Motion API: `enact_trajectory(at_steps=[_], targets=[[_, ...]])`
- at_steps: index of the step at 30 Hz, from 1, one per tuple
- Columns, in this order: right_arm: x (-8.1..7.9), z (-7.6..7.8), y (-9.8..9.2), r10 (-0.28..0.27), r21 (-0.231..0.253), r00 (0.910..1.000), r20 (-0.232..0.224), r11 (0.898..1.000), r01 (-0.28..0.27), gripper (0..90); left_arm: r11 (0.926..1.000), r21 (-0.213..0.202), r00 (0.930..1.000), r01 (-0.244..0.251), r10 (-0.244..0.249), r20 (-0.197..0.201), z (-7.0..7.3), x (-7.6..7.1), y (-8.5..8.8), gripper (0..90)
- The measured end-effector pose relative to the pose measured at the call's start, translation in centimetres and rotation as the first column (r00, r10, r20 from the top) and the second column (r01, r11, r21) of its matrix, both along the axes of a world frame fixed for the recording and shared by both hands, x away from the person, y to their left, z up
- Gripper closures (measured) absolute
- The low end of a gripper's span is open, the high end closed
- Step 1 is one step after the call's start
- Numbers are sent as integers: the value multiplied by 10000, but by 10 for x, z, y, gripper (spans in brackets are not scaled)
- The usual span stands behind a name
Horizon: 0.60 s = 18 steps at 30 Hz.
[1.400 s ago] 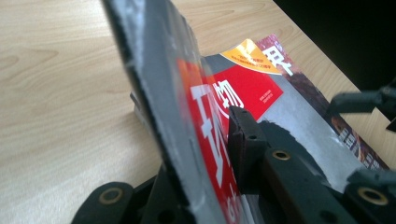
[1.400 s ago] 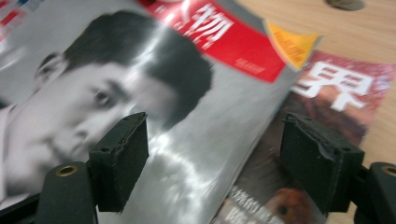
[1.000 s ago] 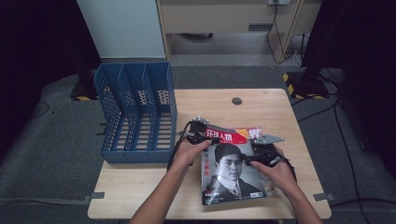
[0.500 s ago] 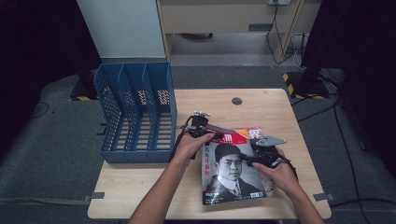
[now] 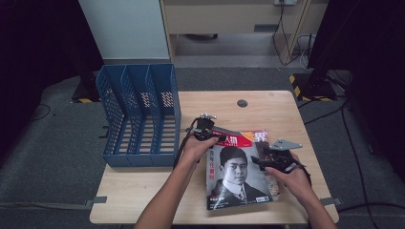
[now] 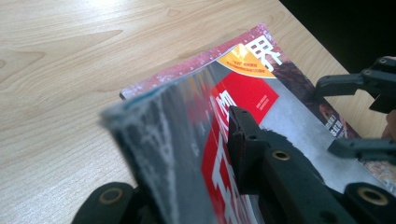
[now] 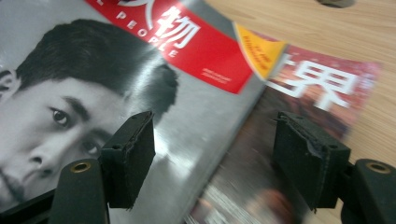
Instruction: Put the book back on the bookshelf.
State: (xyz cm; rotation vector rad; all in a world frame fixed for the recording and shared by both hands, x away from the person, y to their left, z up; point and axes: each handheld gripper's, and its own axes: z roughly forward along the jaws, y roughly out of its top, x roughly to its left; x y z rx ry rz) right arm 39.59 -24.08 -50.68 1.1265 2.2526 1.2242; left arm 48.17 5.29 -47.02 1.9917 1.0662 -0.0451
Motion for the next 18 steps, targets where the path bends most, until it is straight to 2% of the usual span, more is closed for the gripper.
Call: enact_trajectory(at_steps=[2,5,7,10,13,16,18], targets=[[-1,0,-3,-110,74,9999,-19,9999,110,296,10000,1,10000,9,-9,37,1,-1,0,796],[-7,-5,-19,-602,-31,9981,-146,9982,602,284,10000,-14,9999,28,-27,157,3,-2,-1,798],[-9,-9,-26,-777,342,9969,-139,9964,781,283,10000,-34,9997,58,-57,221,4,-3,-1,800],[-12,-9,-33,-1325,91,9911,-105,9911,1326,286,9999,-121,9993,56,-52,378,6,-5,-1,801],[-13,-4,-42,-1944,366,9809,71,9803,1940,281,10000,-71,9989,-2,5,473,9,-7,-1,804],[-13,-9,-49,-2394,-179,9709,34,9707,2395,263,9997,-232,9985,-18,30,542,12,-9,0,809],[-12,-11,-52,-2544,69,9671,1,9671,2544,259,9996,-267,9981,-15,31,619,15,-10,1,810]])
